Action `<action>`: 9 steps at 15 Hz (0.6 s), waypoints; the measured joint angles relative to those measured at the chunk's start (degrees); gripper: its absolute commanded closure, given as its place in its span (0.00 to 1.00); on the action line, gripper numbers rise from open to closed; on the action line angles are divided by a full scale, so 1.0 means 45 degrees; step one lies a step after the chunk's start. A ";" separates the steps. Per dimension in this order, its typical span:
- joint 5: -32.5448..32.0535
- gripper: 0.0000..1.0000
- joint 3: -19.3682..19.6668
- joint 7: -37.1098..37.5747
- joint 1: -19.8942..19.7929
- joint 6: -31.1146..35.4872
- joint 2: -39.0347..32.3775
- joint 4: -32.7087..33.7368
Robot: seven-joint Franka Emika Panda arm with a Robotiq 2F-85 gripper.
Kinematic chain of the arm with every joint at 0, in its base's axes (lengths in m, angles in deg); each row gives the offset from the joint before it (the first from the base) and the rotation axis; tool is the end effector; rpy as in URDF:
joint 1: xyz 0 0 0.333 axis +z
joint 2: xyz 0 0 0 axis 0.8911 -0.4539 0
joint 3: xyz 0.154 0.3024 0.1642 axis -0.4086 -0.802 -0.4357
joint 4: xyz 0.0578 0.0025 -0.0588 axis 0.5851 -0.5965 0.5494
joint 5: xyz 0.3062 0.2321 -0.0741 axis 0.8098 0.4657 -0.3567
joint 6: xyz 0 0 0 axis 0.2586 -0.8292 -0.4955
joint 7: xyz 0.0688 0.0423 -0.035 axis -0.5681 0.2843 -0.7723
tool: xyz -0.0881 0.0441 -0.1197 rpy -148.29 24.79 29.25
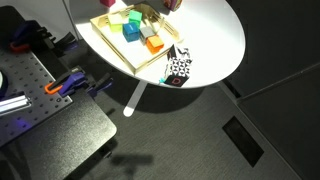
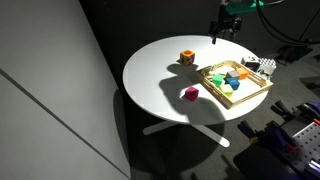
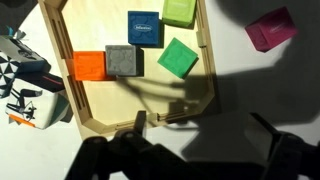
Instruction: Remove the plush box from the box
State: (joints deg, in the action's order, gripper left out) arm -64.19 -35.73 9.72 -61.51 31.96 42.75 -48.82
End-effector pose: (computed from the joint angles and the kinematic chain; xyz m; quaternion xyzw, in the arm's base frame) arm 0.6357 0.0033 0.3244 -0.9892 0.1276 0.0712 0.0149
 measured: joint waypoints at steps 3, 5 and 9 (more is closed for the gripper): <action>-0.0355 0.00 0.0017 -0.0323 -0.0001 -0.0563 0.0526 -0.0325; -0.0667 0.00 0.0029 -0.0521 -0.0002 -0.0695 0.0979 -0.0694; -0.1172 0.00 0.0057 -0.0794 -0.0018 -0.0702 0.2109 -0.1664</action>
State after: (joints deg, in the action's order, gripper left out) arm -69.46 -35.47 6.15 -61.59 28.80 52.24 -56.31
